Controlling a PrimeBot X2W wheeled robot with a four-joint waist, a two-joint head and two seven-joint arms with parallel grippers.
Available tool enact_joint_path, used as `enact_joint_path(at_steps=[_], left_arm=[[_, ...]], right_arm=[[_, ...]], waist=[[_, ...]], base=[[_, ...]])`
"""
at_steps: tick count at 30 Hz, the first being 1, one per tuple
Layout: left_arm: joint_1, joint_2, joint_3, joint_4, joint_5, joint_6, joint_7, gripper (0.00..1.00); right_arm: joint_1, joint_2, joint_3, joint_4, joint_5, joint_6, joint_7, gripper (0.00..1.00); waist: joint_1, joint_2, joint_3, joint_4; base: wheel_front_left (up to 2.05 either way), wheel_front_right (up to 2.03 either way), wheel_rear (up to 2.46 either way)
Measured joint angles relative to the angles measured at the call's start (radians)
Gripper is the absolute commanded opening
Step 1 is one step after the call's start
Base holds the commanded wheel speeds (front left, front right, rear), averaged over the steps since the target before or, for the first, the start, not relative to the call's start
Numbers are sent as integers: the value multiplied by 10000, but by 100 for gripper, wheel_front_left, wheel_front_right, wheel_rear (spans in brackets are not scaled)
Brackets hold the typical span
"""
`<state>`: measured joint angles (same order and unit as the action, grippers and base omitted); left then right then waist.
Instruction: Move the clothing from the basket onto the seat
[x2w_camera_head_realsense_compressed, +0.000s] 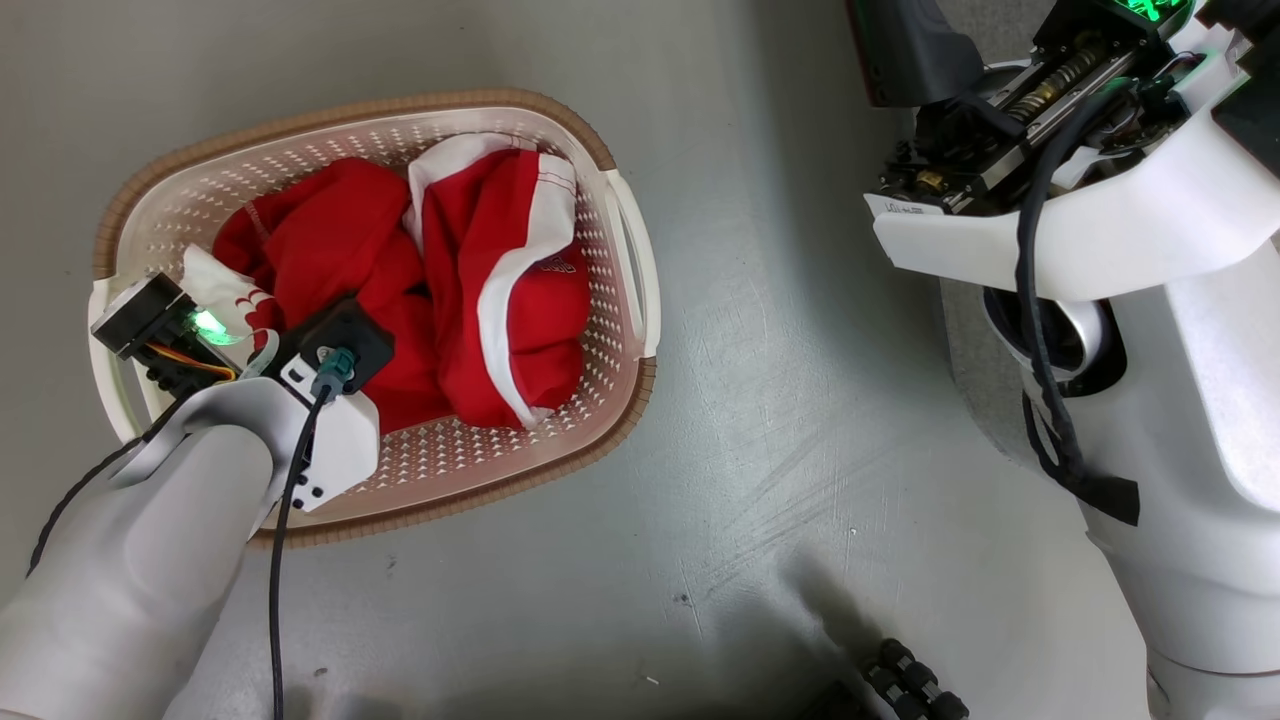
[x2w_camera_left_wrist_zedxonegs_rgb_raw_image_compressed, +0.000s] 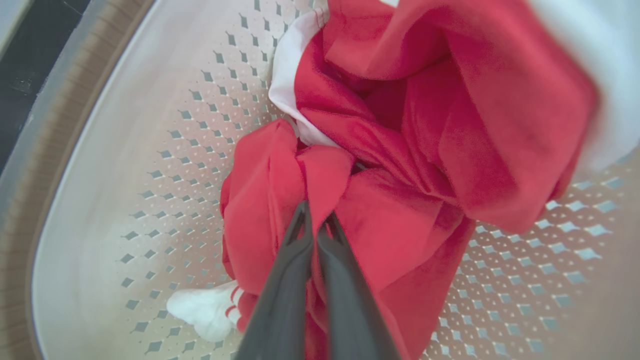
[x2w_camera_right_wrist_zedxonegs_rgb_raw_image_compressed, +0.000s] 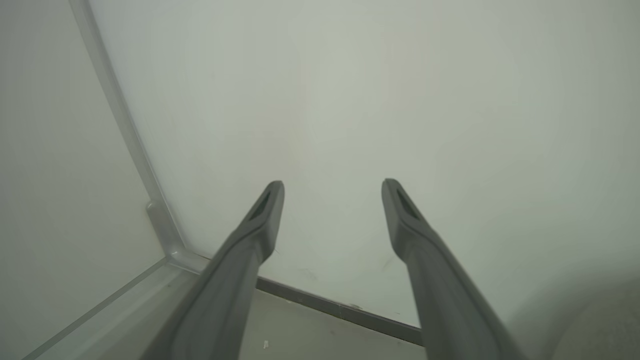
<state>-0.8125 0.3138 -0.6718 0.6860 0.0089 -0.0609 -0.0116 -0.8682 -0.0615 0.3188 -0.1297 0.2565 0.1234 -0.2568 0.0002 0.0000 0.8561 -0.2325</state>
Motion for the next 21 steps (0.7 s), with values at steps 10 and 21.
enact_joint_path(at_steps=[10, 21], left_arm=[[4, -554, 694, -100, -1080, -13, -305, 0], [415, -731, 1910, -244, -2686, -67, -897, 0]], right_arm=[[-4, 0, -54, 82, -6, 0, 0, 100], [32, 2, -167, 451, -510, 0, 0, 100]], waist=[[0, 0, 10, -78], [0, 0, -253, 24]], base=[[0, 0, 0], [0, 0, 0]])
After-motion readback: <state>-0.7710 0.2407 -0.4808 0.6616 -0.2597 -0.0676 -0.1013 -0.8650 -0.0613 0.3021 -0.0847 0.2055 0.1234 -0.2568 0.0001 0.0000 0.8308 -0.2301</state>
